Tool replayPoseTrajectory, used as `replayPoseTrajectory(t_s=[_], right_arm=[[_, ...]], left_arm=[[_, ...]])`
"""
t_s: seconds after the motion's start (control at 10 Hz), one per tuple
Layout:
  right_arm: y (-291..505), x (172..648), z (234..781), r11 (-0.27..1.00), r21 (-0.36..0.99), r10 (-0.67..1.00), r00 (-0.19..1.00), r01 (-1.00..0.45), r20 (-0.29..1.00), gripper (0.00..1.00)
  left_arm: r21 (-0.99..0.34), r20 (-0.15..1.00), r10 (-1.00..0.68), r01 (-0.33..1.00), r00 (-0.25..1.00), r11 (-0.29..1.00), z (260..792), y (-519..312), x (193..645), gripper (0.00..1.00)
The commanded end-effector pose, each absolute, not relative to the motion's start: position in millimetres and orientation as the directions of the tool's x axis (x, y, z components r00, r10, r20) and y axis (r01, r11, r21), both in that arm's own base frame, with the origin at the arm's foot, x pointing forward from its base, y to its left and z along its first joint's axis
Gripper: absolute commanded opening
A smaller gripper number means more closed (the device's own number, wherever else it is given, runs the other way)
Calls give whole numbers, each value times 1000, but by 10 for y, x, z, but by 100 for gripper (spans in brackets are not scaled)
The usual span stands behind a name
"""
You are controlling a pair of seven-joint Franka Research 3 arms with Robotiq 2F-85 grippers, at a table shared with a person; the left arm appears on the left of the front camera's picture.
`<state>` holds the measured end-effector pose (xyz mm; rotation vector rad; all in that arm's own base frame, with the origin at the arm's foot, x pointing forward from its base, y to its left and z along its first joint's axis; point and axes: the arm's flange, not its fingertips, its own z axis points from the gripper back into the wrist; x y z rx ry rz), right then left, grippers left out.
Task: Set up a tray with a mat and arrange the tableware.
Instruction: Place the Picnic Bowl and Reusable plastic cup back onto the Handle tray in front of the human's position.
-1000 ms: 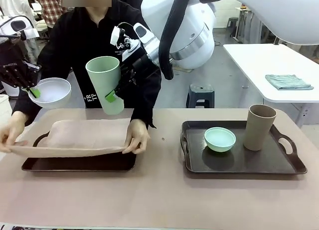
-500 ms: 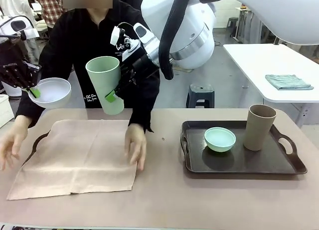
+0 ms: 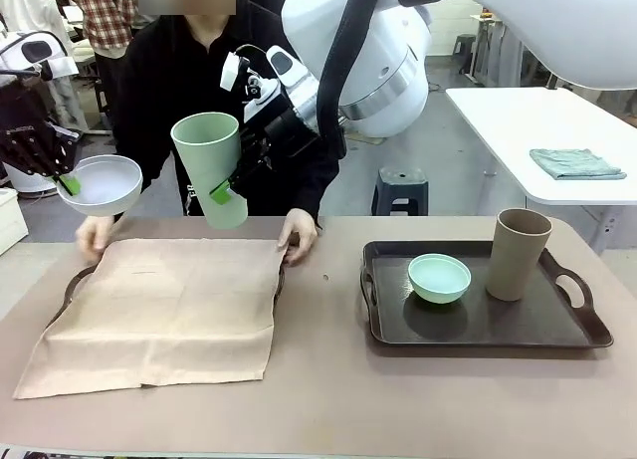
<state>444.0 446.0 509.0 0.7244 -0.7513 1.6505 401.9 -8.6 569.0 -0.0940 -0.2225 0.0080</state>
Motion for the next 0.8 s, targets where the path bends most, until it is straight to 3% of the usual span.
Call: replayPoseTrajectory(t_s=[0.0,0.7], right_arm=[[4448,4429,5103,-175,-105,587,-190,-979,787,0],[4448,4429,5103,-175,-105,587,-190,-979,787,0]], left_arm=[[-103,227,4,20,974,994,5708,-72,4015,0],[-103,227,4,20,974,994,5708,-72,4015,0]])
